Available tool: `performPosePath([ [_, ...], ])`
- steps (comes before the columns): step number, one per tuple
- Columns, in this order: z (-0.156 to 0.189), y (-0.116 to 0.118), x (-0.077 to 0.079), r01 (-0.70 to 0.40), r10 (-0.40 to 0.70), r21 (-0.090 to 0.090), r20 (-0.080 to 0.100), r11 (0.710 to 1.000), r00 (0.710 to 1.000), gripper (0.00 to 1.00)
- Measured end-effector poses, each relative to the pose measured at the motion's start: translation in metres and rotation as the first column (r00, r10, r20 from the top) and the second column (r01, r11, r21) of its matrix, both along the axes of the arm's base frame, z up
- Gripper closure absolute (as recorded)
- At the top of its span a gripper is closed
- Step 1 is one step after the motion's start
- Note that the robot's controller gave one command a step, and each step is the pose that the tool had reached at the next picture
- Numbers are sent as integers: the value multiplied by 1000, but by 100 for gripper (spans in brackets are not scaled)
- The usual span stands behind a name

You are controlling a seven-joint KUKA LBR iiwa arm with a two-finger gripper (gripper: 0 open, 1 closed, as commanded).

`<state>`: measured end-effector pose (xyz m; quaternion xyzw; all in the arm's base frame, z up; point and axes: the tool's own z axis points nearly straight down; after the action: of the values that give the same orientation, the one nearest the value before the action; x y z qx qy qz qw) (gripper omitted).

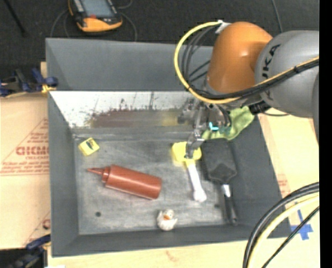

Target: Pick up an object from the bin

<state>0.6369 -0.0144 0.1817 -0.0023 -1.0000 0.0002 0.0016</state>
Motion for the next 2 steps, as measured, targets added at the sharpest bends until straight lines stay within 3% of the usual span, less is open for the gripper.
performPosePath([
  [1,5,0,2,0,0,0,8,1000,1000,0],
  [2,-58,-19,8,-141,141,-2,10,990,990,0],
])
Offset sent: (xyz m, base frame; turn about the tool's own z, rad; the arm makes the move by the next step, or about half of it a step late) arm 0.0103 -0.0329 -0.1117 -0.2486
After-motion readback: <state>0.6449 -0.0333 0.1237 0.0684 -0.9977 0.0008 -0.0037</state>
